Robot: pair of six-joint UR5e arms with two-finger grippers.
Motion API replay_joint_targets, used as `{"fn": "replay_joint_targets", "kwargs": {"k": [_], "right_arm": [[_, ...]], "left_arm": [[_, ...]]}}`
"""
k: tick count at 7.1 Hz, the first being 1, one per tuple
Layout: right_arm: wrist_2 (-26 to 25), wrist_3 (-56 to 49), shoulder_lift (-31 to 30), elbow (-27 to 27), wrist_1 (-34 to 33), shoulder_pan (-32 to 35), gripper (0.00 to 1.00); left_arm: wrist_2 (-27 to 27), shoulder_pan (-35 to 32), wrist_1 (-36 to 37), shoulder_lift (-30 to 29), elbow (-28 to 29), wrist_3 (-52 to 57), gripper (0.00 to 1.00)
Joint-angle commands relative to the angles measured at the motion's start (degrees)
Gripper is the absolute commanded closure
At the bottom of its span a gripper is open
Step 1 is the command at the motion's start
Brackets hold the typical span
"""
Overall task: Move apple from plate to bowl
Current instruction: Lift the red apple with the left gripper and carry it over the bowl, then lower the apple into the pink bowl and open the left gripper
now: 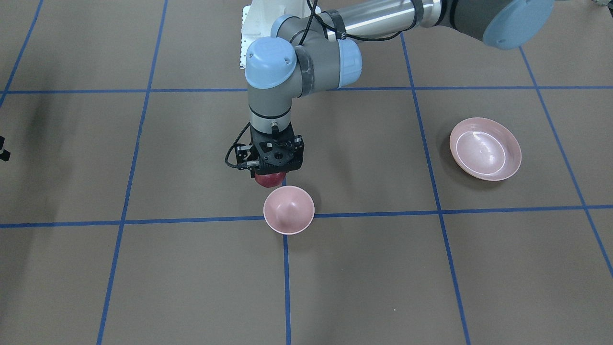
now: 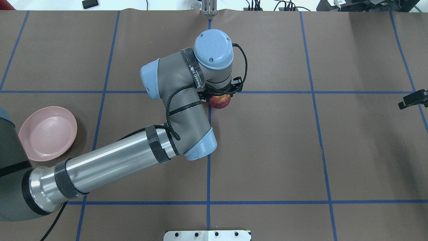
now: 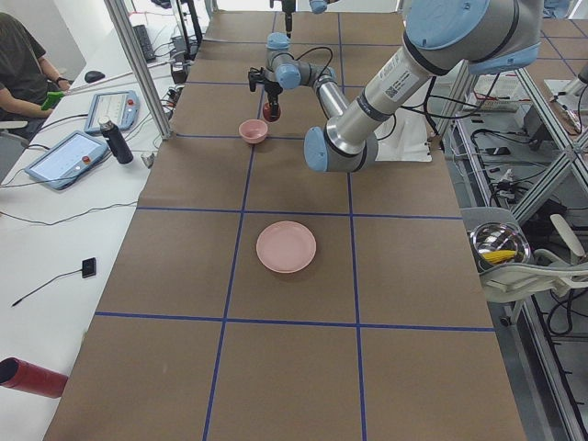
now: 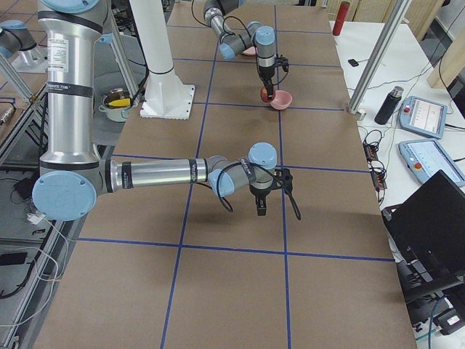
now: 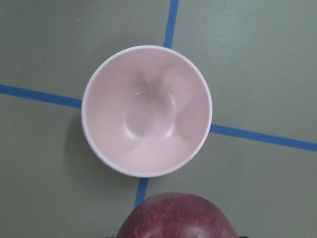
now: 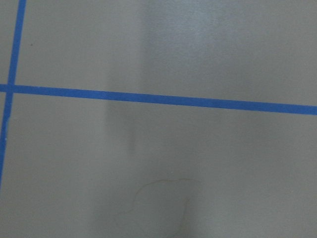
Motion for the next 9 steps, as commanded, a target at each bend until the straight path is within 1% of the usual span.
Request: {"fn": "replay_joint_targets", "kwargs": {"k": [1, 2, 4, 8, 9], "right_arm": [[0.06, -0.24, -0.39, 0.05, 0.21, 0.14, 0.0], [0.06, -0.24, -1.26, 0.49, 0.29, 0.14, 0.0], [-0.03, -0.24, -1.88, 0.59, 0.38, 0.14, 0.0], [-0.11, -0.24, -1.88, 0.23, 0.38, 0.14, 0.0], [-0.03, -0.24, -1.88, 0.32, 0.38, 0.14, 0.0]], "left_arm": [[2.5, -1.07, -0.58, -0.7, 2.99, 2.68, 1.0], [2.59, -1.51, -0.67, -0.7, 3.44, 2.78, 1.0], [2.59, -2.3, -5.13, -0.79, 7.12, 2.78, 1.0], [2.59, -2.22, -5.86, -0.7, 8.36, 3.75, 1.0], [2.59, -2.13, -5.86, -0.61, 8.45, 3.58, 0.77]]}}
